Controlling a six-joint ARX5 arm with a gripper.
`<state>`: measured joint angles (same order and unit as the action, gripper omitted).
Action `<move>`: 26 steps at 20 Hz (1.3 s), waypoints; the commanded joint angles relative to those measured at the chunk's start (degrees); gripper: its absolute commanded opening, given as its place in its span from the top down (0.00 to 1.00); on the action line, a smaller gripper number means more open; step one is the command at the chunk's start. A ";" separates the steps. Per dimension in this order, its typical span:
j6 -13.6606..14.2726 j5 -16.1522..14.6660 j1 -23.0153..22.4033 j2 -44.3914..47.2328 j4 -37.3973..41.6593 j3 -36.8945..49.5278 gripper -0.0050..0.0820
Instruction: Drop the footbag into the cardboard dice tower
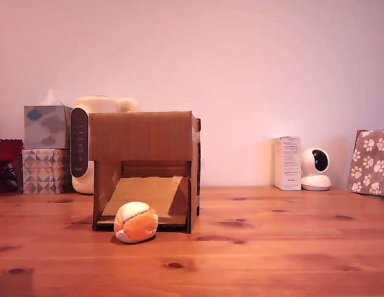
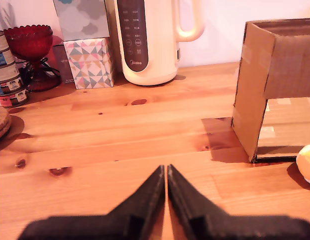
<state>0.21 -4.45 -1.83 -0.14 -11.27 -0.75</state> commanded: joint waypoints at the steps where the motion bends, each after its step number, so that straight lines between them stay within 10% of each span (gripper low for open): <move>1: 0.24 0.02 0.07 -0.57 -0.52 1.07 0.97; 9: 0.15 -0.28 0.04 -0.57 -0.11 1.07 0.97; 19: -10.08 -8.00 -2.80 2.45 1.05 -8.39 0.97; 26: -7.48 -9.88 -11.72 20.44 0.50 -18.99 0.97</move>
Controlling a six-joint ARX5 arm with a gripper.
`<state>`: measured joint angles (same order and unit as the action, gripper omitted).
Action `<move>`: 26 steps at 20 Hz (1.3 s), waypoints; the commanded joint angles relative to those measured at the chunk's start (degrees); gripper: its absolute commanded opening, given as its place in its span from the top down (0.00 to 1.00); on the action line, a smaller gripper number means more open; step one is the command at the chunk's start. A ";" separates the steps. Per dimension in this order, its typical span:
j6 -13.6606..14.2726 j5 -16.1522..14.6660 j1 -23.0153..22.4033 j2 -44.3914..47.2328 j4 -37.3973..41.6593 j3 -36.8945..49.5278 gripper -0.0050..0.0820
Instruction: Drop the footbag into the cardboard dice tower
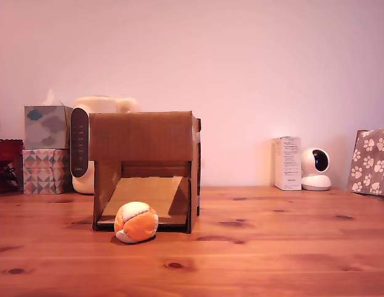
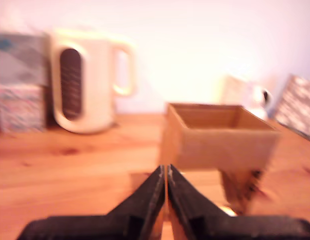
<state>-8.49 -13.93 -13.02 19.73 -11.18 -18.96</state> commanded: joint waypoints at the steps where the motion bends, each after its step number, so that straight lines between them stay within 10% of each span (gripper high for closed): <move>1: 2.32 -0.37 -2.29 3.26 0.44 -1.79 0.97; 10: 4.44 2.75 -17.86 26.49 6.05 -3.87 0.97; 18: 3.98 2.40 -20.33 36.76 11.69 -3.87 0.94; 20: 3.98 2.29 -20.50 39.45 14.40 -3.87 0.76; 23: 3.37 2.40 -20.55 44.11 20.55 -3.87 0.17; 26: 3.37 4.85 -20.52 47.98 25.11 -3.87 0.08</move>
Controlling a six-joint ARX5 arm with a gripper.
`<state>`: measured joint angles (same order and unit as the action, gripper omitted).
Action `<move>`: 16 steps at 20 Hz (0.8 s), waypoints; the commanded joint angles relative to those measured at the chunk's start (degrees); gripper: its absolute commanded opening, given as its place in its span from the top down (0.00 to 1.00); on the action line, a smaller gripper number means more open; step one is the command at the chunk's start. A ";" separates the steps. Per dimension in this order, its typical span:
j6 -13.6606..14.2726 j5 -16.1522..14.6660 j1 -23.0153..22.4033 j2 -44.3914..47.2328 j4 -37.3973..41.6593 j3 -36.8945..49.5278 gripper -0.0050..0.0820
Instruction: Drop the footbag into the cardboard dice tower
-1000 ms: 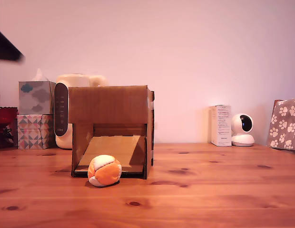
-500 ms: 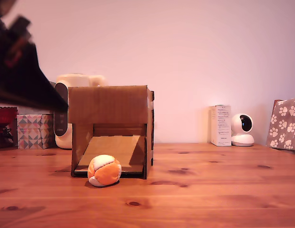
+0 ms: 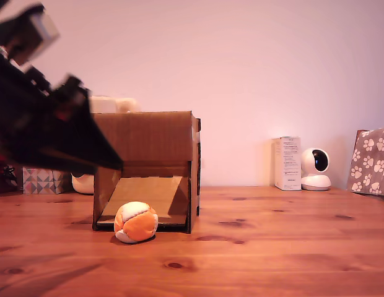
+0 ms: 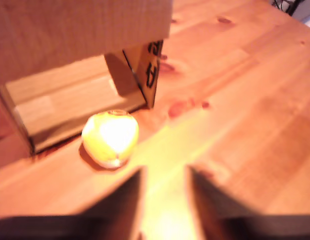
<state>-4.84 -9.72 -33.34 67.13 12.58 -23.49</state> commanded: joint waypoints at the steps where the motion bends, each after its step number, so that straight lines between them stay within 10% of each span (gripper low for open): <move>1: -0.24 1.60 -0.20 1.77 2.82 0.66 0.08; 16: -1.29 5.75 0.48 26.36 27.02 -0.15 0.09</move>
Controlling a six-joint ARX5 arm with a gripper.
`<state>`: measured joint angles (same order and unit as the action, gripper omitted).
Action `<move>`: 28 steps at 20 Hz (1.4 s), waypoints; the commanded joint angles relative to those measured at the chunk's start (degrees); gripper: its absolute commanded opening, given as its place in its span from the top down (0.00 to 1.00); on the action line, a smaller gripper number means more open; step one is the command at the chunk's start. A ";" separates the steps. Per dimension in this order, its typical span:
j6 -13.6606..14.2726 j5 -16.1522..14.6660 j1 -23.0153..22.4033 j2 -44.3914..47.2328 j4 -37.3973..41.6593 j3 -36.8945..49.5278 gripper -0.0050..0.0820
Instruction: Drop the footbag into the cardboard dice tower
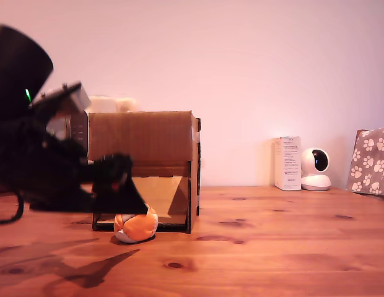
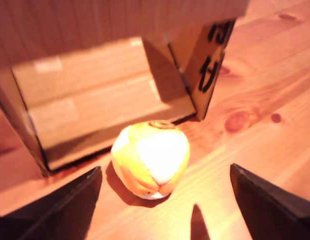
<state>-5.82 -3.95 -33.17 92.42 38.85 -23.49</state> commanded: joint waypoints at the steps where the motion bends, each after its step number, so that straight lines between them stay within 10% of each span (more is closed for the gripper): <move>1: -0.37 -0.02 0.50 1.97 0.92 -0.63 0.09; 6: -0.52 -2.45 1.79 5.31 1.49 -3.80 0.10; 12: -2.34 -4.09 3.37 6.64 -0.79 -5.84 0.50; 19: -2.12 -5.05 3.61 8.07 -5.25 -7.45 0.51; 24: -2.10 -5.55 3.58 9.42 -5.81 -8.79 0.84; 28: -2.12 -7.56 3.37 7.21 -7.28 -8.79 0.86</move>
<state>-7.81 -10.61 -29.47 100.07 32.53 -32.71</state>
